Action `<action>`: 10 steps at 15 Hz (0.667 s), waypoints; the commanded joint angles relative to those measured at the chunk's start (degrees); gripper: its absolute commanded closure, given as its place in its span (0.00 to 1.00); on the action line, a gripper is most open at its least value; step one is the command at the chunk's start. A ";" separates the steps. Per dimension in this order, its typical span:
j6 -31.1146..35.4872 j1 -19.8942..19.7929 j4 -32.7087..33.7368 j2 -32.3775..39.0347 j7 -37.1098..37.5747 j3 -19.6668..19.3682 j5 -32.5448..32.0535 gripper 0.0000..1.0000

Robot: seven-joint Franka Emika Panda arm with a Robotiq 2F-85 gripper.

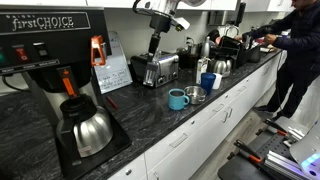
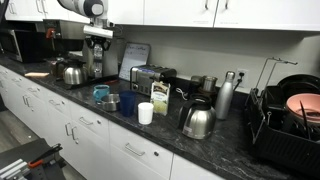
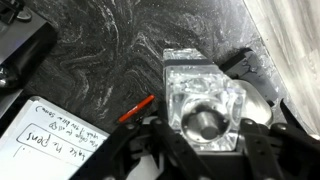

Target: Move the object to the left

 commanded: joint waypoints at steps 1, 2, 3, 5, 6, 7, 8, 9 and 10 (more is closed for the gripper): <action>-0.21 -0.02 0.33 0.15 0.20 0.09 -0.15 0.49; -0.21 -0.02 0.33 0.15 0.20 0.09 -0.15 0.49; 0.51 0.26 0.07 0.06 0.32 0.15 -1.01 0.74; 1.31 1.12 0.21 0.54 -0.76 0.78 -2.34 0.74; 1.62 1.81 0.31 0.90 -1.20 1.20 -3.78 0.74; 1.85 2.65 0.45 1.34 -1.51 1.74 -5.53 0.74; 2.36 3.53 0.47 1.86 -1.53 2.22 -7.60 0.74; 2.56 4.38 0.77 2.52 -1.95 2.83 -9.52 0.74; 2.80 5.12 0.88 3.14 -2.23 3.25 -11.76 0.74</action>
